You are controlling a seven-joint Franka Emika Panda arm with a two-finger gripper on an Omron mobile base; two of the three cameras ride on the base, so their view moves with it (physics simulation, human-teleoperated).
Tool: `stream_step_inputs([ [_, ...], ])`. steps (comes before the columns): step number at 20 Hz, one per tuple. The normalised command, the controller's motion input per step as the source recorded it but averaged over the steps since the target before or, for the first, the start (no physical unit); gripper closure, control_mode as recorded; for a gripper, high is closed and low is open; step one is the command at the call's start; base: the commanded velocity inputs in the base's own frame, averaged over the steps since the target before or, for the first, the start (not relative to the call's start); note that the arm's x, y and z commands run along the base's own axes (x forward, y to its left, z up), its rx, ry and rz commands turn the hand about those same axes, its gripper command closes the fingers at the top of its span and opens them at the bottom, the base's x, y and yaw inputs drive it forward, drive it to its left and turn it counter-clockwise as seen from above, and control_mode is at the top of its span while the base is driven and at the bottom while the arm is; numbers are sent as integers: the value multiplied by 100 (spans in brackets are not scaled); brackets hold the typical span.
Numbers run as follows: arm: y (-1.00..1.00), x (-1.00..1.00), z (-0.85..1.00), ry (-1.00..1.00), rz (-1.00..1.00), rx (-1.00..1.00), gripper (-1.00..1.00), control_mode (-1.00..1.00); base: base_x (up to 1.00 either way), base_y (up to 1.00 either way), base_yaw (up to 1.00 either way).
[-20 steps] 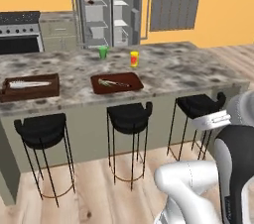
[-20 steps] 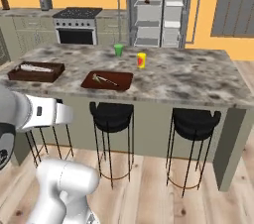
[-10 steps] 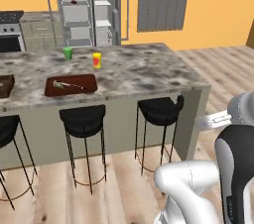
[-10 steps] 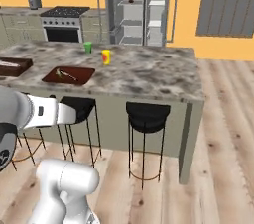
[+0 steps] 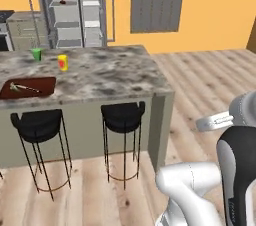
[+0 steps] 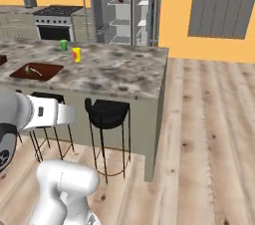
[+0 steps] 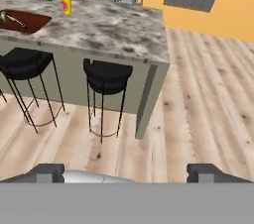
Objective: Gather the garlic and mushroom from the fridge and place them on a tray on the dining counter. Then gather the chicken drumstick and fish from the fridge and place them on the other tray.
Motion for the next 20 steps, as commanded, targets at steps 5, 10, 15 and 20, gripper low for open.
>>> stream_step_inputs([
  [5,0,0,0,0,0,0,-100,100,50,-100,19],
  [10,0,0,0,0,0,0,-100,100,85,-87,23],
  [15,0,0,0,0,0,0,-100,100,94,-68,29],
  [20,0,0,0,0,0,0,-100,100,78,-62,35],
])
